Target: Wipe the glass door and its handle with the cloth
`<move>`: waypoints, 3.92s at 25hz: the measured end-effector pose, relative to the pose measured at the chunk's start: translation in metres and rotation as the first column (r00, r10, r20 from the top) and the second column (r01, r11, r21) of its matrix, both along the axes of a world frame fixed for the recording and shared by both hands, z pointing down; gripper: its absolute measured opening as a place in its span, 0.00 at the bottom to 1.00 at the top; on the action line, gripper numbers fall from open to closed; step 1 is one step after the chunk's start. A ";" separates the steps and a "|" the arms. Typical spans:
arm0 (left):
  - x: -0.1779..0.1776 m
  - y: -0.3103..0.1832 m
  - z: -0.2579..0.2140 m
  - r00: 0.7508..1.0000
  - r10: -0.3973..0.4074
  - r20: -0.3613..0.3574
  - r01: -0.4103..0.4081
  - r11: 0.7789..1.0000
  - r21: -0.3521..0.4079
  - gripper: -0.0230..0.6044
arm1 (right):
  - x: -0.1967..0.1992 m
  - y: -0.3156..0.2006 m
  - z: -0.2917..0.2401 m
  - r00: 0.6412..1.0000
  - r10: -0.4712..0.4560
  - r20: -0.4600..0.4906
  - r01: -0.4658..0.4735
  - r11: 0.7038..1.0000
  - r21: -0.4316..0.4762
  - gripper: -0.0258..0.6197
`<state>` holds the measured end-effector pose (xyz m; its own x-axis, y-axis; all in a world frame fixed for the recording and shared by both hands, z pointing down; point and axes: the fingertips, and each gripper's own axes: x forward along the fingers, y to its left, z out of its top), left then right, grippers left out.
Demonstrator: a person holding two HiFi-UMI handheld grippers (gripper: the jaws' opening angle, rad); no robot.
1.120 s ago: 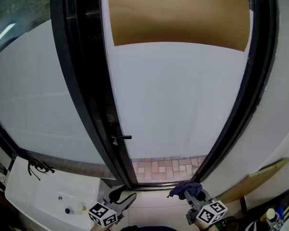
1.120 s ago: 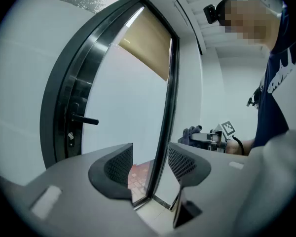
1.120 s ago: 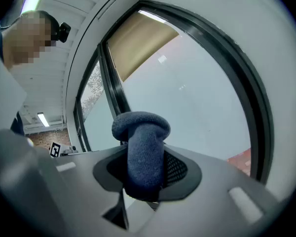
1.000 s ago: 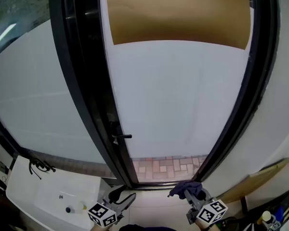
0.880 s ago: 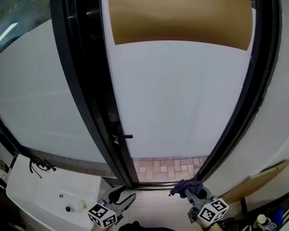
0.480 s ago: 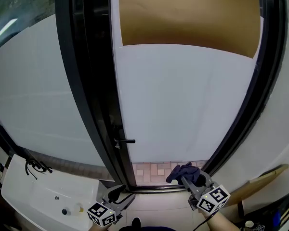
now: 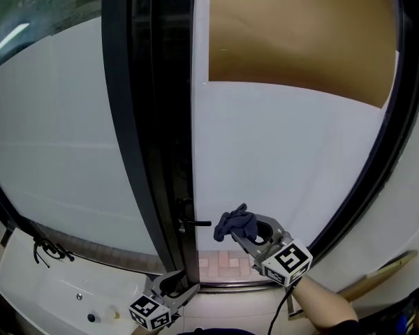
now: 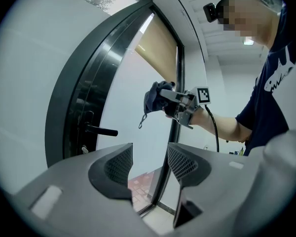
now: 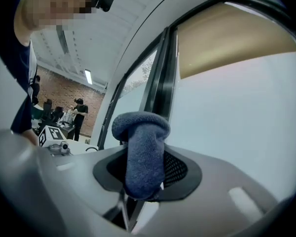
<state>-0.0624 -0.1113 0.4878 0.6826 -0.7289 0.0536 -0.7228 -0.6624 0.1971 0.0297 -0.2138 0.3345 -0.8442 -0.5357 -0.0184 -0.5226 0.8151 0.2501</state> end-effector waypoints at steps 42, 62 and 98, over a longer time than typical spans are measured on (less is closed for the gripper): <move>-0.056 -0.037 0.022 1.000 0.001 -0.024 -0.002 0.999 -0.039 0.38 | -0.131 -0.131 0.083 0.449 0.539 -0.712 0.379 0.607 0.699 0.25; -0.023 -0.037 0.012 0.998 0.060 0.008 -0.059 0.998 -0.021 0.38 | 0.072 -0.169 0.072 0.312 0.653 -0.690 0.136 0.688 0.712 0.25; -0.052 -0.034 0.015 1.000 0.000 0.014 0.001 0.999 -0.034 0.38 | -0.099 -0.146 0.098 0.541 0.450 -0.711 0.184 0.762 0.622 0.25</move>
<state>-0.1148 -0.1457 0.5030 0.6813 -0.7267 0.0881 -0.7259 -0.6552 0.2091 -0.0695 -0.3603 0.4324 -0.5702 -0.7789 0.2610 0.0721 0.2691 0.9604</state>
